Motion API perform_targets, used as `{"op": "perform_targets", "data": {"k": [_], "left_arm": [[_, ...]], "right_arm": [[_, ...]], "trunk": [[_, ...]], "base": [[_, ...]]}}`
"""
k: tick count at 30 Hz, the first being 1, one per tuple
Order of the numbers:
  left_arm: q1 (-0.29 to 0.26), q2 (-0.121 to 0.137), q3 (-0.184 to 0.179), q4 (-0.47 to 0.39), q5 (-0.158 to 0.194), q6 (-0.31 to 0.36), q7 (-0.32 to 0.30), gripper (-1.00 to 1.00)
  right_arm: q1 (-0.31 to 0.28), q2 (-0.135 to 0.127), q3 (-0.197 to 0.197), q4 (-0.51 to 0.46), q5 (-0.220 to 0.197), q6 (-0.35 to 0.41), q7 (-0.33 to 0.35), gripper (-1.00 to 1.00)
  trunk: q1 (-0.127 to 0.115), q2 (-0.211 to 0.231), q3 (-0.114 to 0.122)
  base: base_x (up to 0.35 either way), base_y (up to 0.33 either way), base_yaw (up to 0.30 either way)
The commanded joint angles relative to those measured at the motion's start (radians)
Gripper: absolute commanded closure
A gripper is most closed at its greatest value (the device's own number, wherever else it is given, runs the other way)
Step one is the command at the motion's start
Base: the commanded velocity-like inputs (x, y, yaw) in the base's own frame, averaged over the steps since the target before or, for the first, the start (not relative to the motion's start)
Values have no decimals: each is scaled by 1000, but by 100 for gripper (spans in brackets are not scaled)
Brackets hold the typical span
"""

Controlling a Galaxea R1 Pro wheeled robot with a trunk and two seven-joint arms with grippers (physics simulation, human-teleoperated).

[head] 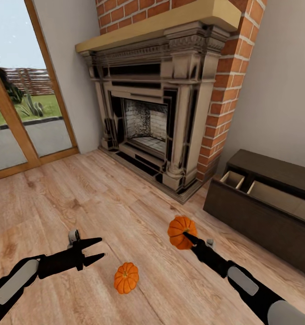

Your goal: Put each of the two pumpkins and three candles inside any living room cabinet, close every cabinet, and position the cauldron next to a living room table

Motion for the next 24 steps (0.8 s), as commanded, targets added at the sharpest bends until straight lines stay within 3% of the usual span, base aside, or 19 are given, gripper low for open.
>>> {"op": "perform_targets", "data": {"k": [1,3,8,11,14,16,20,24], "left_arm": [[-1,15,2,5,3,4,-5,-100],[-1,36,10,22,6,4,-6,-100],[-1,47,21,40,4,4,-7,-100],[-1,48,27,67,3,3,-4,-100],[-2,48,29,93,3,2,0,-100],[-2,48,29,117,2,0,2,-100],[-6,47,28,203,3,-2,72,-100],[-8,44,28,230,7,-4,154,-100]], "right_arm": [[-1,-6,1,-14,-12,26,1,100],[-1,-10,-3,-28,-14,44,2,100],[-2,-22,-3,-39,-13,45,13,100],[-3,-25,-3,-54,-8,46,93,100],[-3,-53,-2,-64,-6,61,207,100],[-3,-71,-2,-66,-6,78,248,100],[-6,-79,1,-68,-5,91,271,100],[-7,-79,5,-74,-4,93,278,100]], "trunk": [[0,0,-1],[0,0,-1],[0,0,-1],[0,0,-1],[0,0,-1],[0,0,-1],[0,0,-1],[0,0,-1]], "base": [[0,0,0],[0,0,0],[0,0,0],[0,0,0],[0,0,0],[0,0,0],[0,0,0],[0,0,0]]}}
